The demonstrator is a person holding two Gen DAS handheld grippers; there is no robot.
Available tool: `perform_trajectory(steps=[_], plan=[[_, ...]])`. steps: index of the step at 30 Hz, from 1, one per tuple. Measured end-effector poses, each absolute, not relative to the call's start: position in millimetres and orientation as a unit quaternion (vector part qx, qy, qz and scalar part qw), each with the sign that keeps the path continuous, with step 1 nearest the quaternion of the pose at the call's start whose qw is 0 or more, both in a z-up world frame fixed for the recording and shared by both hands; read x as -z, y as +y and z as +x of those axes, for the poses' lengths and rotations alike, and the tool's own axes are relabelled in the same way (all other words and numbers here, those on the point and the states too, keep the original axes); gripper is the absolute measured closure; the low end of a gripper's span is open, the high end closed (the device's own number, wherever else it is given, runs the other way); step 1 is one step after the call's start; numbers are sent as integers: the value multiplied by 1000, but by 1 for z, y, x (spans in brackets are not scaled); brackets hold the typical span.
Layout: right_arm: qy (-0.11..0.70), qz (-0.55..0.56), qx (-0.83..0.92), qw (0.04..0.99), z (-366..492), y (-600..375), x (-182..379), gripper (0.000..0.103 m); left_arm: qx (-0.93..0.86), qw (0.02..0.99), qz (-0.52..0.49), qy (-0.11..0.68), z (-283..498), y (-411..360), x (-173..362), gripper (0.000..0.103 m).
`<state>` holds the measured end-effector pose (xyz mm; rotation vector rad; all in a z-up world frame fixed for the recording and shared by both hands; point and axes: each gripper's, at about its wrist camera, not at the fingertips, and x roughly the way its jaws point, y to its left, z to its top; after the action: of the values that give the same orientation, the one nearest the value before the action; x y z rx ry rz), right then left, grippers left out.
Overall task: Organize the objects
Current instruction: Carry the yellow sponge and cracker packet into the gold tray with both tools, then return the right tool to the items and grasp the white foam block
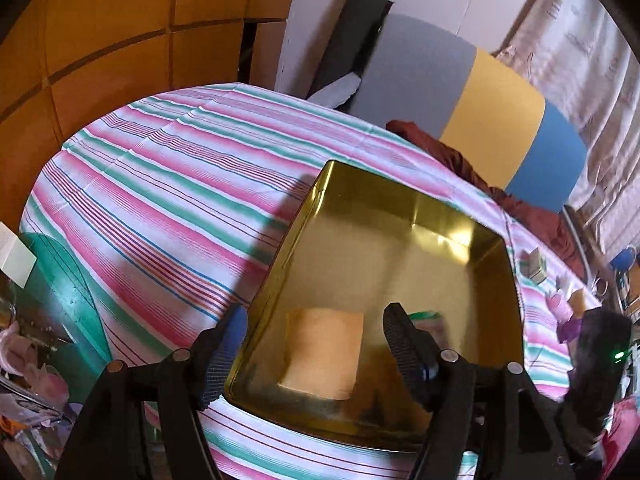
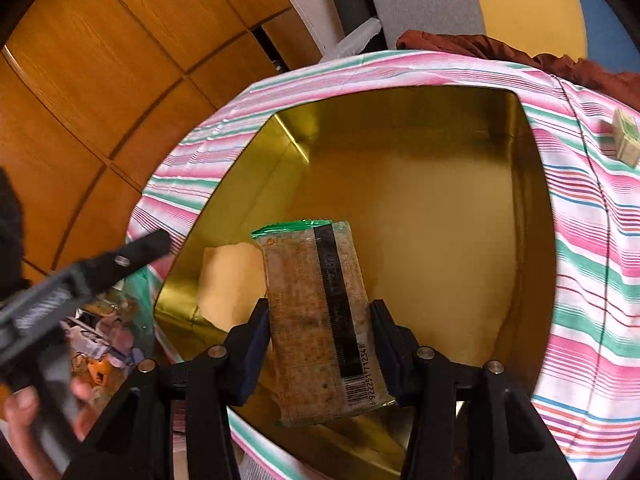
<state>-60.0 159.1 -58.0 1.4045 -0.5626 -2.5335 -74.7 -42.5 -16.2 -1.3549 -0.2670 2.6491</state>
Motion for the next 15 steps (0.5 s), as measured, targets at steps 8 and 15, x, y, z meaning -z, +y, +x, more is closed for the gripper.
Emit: perform_trajectory(steps=[8, 15], plan=[[-201, 474, 850, 107, -54, 150, 60, 38, -889, 84, -436, -111, -70, -42, 7, 31], [-171, 436, 878, 99, -30, 158, 34, 36, -894, 98, -420, -122, -61, -32, 3, 31]])
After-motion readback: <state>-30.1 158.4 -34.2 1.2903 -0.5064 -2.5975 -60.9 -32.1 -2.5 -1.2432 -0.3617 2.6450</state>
